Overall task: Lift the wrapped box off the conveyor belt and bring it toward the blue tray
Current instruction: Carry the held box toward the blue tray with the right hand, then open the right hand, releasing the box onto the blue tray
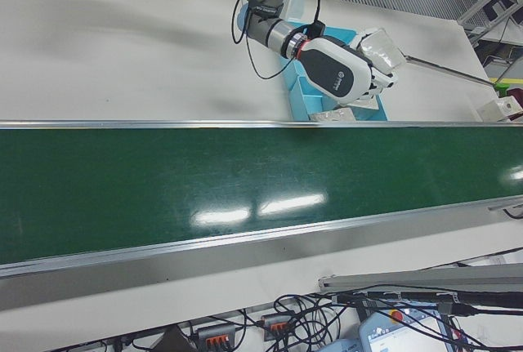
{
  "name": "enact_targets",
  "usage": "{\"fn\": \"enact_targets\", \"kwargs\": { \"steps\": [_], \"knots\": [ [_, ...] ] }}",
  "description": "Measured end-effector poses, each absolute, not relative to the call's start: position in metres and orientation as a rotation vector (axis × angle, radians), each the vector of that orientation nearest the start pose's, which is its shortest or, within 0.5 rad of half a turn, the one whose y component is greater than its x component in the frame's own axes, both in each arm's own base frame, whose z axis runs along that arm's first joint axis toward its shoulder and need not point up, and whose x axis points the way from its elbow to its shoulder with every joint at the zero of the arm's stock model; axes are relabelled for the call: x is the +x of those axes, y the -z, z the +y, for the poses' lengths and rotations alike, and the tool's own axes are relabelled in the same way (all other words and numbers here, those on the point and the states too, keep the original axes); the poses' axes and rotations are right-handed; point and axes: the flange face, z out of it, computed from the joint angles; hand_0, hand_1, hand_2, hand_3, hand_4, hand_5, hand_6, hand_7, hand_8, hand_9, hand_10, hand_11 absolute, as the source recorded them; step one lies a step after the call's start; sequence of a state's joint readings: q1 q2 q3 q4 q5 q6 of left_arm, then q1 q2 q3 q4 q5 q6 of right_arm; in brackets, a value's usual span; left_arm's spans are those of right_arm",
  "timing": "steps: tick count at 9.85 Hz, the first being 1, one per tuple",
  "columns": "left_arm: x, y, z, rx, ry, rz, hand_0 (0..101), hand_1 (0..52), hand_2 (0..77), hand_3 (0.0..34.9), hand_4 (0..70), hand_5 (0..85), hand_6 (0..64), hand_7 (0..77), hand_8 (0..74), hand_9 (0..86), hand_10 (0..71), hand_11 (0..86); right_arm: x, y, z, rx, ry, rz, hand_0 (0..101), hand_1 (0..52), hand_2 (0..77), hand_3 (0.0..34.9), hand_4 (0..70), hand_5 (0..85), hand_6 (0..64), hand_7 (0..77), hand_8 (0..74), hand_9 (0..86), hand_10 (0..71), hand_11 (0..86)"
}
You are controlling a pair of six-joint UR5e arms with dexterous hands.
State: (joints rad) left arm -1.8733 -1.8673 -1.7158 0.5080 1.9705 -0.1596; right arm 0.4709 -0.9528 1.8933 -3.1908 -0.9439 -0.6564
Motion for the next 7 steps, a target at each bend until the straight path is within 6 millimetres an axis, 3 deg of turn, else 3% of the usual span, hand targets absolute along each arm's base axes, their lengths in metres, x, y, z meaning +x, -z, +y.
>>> {"fn": "enact_targets", "kwargs": {
  "steps": [2, 3, 4, 5, 6, 7],
  "knots": [
    [-0.258, -0.507, -0.510, -0.310, 2.334, 2.175, 0, 0.0, 0.5, 0.0, 0.0, 0.5, 0.0, 0.0, 0.5, 0.5, 0.5, 0.5, -0.464, -0.189, -0.435, 0.326, 1.370, 2.938, 46, 3.8, 20.7, 0.0, 9.3, 69.8, 47.5, 42.0, 57.3, 55.1, 52.9, 53.5],
    [-0.258, -0.507, -0.510, -0.310, 2.334, 2.175, 0, 0.0, 0.5, 0.0, 0.0, 0.5, 0.0, 0.0, 0.5, 0.0, 0.5, 0.5, -0.466, -0.190, -0.433, 0.326, 1.370, 2.942, 47, 9.3, 15.3, 0.0, 13.6, 62.7, 51.8, 27.8, 46.9, 54.5, 43.1, 54.5],
    [-0.258, -0.507, -0.510, -0.310, 2.334, 2.175, 0, 0.0, 0.5, 0.0, 0.0, 0.5, 0.0, 0.0, 0.5, 0.0, 0.5, 0.5, -0.468, -0.190, -0.432, 0.327, 1.371, 2.945, 47, 9.3, 15.3, 0.0, 13.6, 62.7, 51.8, 27.8, 46.9, 54.5, 43.1, 54.5],
    [-0.258, -0.507, -0.510, -0.310, 2.334, 2.175, 0, 0.0, 0.5, 0.0, 0.0, 1.1, 0.0, 0.0, 0.5, 0.0, 0.5, 0.5, -0.470, -0.191, -0.430, 0.329, 1.373, 2.948, 48, 10.9, 5.5, 6.7, 0.0, 43.6, 44.7, 11.4, 27.8, 40.4, 25.6, 42.5],
    [-0.258, -0.507, -0.510, -0.310, 2.334, 2.175, 0, 0.0, 0.5, 0.0, 0.0, 1.1, 0.0, 0.0, 0.5, 0.0, 0.5, 0.5, -0.471, -0.191, -0.430, 0.330, 1.374, 2.949, 48, 10.9, 5.5, 6.7, 0.0, 43.6, 44.7, 11.4, 27.8, 40.4, 25.6, 42.5],
    [-0.258, -0.507, -0.510, -0.310, 2.334, 2.175, 0, 0.0, 0.5, 0.0, 0.0, 1.1, 0.0, 0.0, 0.5, 0.5, 0.0, 0.5, -0.471, -0.192, -0.429, 0.331, 1.374, 2.950, 47, 8.2, 4.9, 12.5, 0.0, 30.5, 38.2, 4.9, 16.4, 31.6, 14.2, 33.8]
  ]
}}
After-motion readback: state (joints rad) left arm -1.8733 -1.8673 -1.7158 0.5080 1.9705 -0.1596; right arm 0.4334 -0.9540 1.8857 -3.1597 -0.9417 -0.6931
